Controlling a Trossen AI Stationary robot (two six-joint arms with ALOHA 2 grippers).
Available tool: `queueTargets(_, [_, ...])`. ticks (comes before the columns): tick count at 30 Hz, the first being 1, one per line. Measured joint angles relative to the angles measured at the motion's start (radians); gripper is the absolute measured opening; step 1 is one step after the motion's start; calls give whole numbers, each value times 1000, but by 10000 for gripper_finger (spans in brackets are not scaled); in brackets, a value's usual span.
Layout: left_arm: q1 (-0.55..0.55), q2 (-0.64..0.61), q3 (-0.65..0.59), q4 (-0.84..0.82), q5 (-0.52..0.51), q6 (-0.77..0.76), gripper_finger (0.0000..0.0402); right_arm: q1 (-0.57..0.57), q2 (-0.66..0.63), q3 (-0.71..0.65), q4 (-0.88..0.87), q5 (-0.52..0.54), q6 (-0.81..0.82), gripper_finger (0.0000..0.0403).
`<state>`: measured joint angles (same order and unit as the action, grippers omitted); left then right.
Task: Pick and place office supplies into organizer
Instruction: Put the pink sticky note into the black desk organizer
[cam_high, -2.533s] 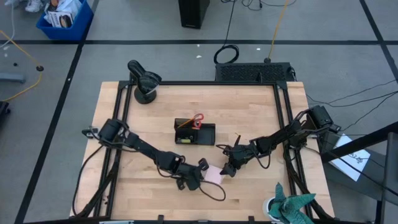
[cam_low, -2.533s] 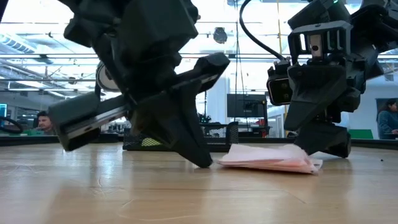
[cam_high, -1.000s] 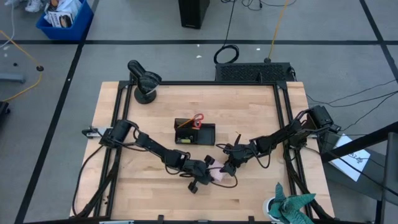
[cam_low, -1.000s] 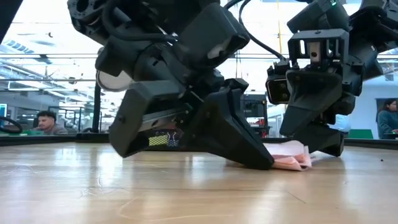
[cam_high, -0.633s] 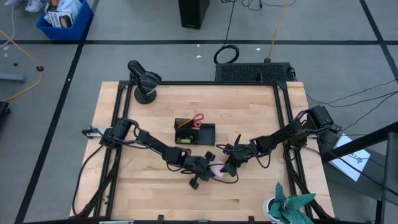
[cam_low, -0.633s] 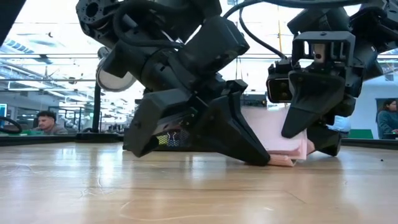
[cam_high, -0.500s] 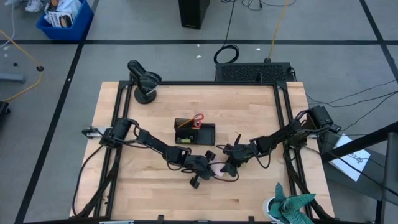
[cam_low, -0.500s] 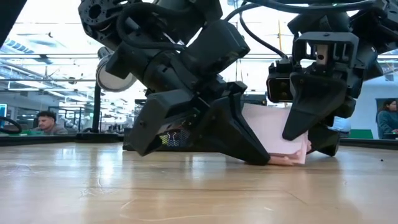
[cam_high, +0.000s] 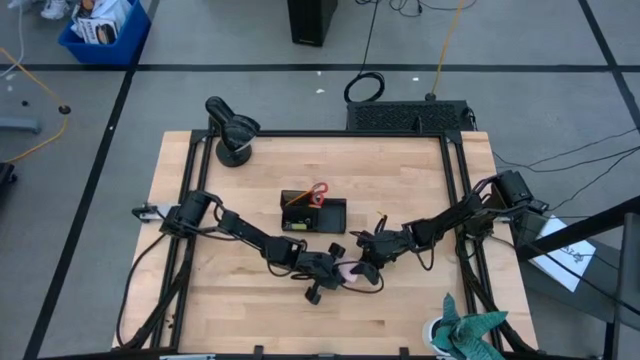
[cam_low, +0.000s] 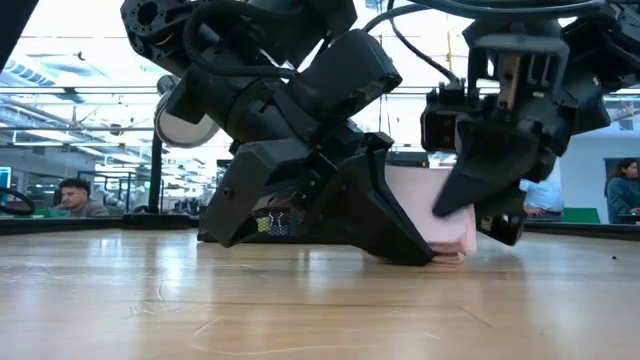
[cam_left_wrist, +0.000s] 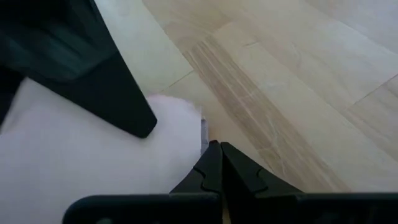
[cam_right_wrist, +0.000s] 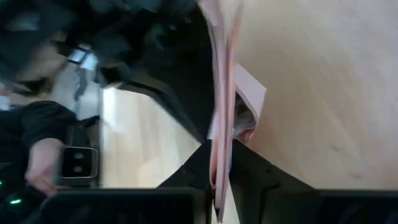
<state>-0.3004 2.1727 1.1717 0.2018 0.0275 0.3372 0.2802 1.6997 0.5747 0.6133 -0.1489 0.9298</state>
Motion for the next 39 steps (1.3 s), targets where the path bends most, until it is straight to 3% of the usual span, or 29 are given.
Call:
queueTargets(8, [-9, -2, 0, -19, -4, -21, 7, 3, -2, 0, 63, -10, -7, 47])
queueTargets(12, [-27, -35, 1, -95, -19, -27, 3, 1, -15, 0, 103, -9, -21, 32])
queueTargets(16, [-68, -129, 0, -325, -82, -57, 15, -10, -76, 3, 112, 15, -74, 8])
queueTargets(22, [-147, -282, -10, -781, -138, -234, 21, -38, -181, 6, 98, 100, -144, 11])
queueTargets(27, [-224, -349, -12, -968, -191, -348, 4, -87, -190, 5, 74, 140, -158, 6])
queueTargets(35, [-348, -373, -72, -997, -186, -401, 20, -210, -184, 7, 53, 203, -86, 8])
queueTargets(39, [-424, -374, -89, -1013, -185, -475, 15, -264, -183, 69, -112, 196, -68, 7])
